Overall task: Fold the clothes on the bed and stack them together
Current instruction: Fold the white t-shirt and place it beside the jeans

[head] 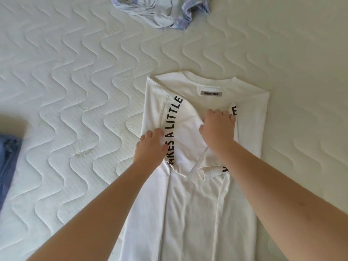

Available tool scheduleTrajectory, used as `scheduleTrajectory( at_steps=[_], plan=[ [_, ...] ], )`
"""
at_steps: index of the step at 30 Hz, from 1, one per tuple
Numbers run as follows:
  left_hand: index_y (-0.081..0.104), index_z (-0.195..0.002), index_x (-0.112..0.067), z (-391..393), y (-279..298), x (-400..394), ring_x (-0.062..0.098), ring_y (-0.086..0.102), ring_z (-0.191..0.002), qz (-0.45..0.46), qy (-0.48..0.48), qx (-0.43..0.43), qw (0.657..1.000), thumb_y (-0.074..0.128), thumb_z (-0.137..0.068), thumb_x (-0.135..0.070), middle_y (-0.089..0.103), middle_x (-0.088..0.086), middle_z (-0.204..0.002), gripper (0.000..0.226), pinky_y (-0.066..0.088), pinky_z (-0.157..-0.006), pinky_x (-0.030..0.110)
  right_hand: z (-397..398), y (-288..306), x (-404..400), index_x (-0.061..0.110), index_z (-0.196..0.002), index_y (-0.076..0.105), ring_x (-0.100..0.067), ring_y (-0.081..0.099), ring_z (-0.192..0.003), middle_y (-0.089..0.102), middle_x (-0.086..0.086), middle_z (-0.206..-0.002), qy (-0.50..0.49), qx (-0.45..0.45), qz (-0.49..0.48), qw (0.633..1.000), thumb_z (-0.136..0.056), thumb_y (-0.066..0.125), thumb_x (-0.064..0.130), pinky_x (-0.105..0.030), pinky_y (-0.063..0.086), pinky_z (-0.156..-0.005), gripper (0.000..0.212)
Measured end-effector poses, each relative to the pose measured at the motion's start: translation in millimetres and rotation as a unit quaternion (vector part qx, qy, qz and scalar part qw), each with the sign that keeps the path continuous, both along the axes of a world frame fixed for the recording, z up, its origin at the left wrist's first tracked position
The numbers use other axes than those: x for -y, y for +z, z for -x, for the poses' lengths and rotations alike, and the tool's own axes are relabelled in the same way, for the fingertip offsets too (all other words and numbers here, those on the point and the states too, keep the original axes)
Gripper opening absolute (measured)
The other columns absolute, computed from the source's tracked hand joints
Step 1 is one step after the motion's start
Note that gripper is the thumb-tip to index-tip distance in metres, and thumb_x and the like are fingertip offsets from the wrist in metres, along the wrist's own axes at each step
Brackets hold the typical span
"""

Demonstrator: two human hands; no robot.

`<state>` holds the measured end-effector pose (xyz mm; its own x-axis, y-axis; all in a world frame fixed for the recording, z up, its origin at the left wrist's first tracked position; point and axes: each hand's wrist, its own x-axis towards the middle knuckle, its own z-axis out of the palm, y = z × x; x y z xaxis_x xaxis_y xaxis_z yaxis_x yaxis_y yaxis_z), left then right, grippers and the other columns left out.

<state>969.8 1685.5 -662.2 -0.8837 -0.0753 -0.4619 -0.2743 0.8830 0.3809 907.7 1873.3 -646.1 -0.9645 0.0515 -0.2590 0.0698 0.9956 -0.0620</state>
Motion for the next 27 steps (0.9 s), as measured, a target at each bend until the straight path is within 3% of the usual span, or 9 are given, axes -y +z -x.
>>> scheduleTrajectory(
  at_steps=[3,7,9,12,14,17,20,23,27],
  plan=[
    [0.044,-0.131,-0.017,10,0,5,0.029,0.050,-0.114,-0.002,-0.047,0.025,0.999,0.060,-0.092,-0.026,0.051,0.008,-0.118,0.043,0.044,-0.096,0.041,-9,13,18,0.013,-0.106,0.051,-0.027,0.063,-0.082,0.063,-0.004,-0.090,0.011,-0.002,0.096,0.995,-0.095,0.051,0.014,-0.030,0.038,-0.063,0.011],
    [0.055,-0.124,-0.018,25,0,16,0.024,0.057,-0.105,-0.056,-0.053,0.053,0.996,0.050,-0.097,-0.021,0.059,0.004,-0.114,0.027,0.048,-0.090,0.037,-20,20,49,0.014,-0.107,0.052,-0.026,0.059,-0.082,0.059,-0.002,-0.090,0.036,-0.017,0.182,0.982,-0.095,0.049,0.010,-0.031,0.041,-0.069,0.013],
    [0.065,-0.113,-0.020,31,-1,22,0.017,0.062,-0.089,-0.125,0.016,0.059,0.990,0.045,-0.099,-0.020,0.066,-0.003,-0.098,0.024,0.050,-0.077,0.029,-25,18,61,0.014,-0.103,0.052,-0.025,0.054,-0.075,0.052,0.000,-0.083,0.051,-0.003,0.231,0.972,-0.090,0.051,0.002,-0.032,0.037,-0.064,0.018],
    [0.067,-0.099,-0.014,38,0,28,0.015,0.066,-0.065,-0.306,0.245,0.085,0.916,0.042,-0.100,-0.015,0.072,0.004,-0.080,0.025,0.052,-0.060,0.024,-40,11,73,0.014,-0.104,0.053,-0.024,0.053,-0.074,0.053,-0.001,-0.082,0.074,0.023,0.259,0.963,-0.085,0.051,0.002,-0.032,0.036,-0.062,0.022],
    [0.068,-0.099,-0.011,42,2,29,0.016,0.071,-0.068,-0.371,0.324,0.112,0.863,0.041,-0.104,-0.028,0.075,0.008,-0.084,0.032,0.055,-0.058,0.025,-53,3,77,0.016,-0.106,0.057,-0.023,0.056,-0.083,0.059,0.000,-0.088,0.090,0.036,0.278,0.956,-0.087,0.051,0.005,-0.028,0.033,-0.065,0.023],
    [0.069,-0.096,-0.018,45,0,27,0.019,0.073,-0.075,-0.312,0.257,0.115,0.907,0.048,-0.098,-0.051,0.075,0.001,-0.083,0.038,0.058,-0.067,0.031,-71,-7,73,0.019,-0.119,0.058,-0.023,0.057,-0.097,0.065,0.001,-0.105,0.103,0.044,0.238,0.965,-0.092,0.057,0.021,-0.028,0.038,-0.075,0.027],
    [0.063,-0.093,-0.022,41,-7,27,0.016,0.064,-0.080,-0.154,0.145,0.064,0.975,0.065,-0.091,-0.038,0.067,-0.007,-0.085,0.017,0.048,-0.067,0.027,-89,-5,59,0.021,-0.118,0.062,-0.024,0.055,-0.103,0.064,0.002,-0.112,0.050,0.033,0.220,0.974,-0.089,0.064,0.042,-0.036,0.042,-0.086,0.036],
    [0.063,-0.097,-0.023,36,-8,25,0.011,0.058,-0.077,-0.103,0.144,0.025,0.984,0.064,-0.092,-0.031,0.061,-0.013,-0.084,0.010,0.041,-0.059,0.023,-94,-4,41,0.018,-0.122,0.062,-0.026,0.054,-0.111,0.060,-0.001,-0.121,0.012,-0.015,0.196,0.980,-0.093,0.060,0.035,-0.036,0.040,-0.091,0.034],
    [0.057,-0.104,-0.020,28,-8,25,0.011,0.056,-0.073,-0.104,0.174,-0.007,0.979,0.064,-0.092,-0.028,0.056,-0.014,-0.081,0.016,0.042,-0.059,0.027,-77,-6,31,0.012,-0.135,0.048,-0.027,0.052,-0.114,0.055,-0.008,-0.125,-0.065,0.042,0.243,0.967,-0.101,0.048,0.029,-0.035,0.040,-0.096,0.038]
  ],
)
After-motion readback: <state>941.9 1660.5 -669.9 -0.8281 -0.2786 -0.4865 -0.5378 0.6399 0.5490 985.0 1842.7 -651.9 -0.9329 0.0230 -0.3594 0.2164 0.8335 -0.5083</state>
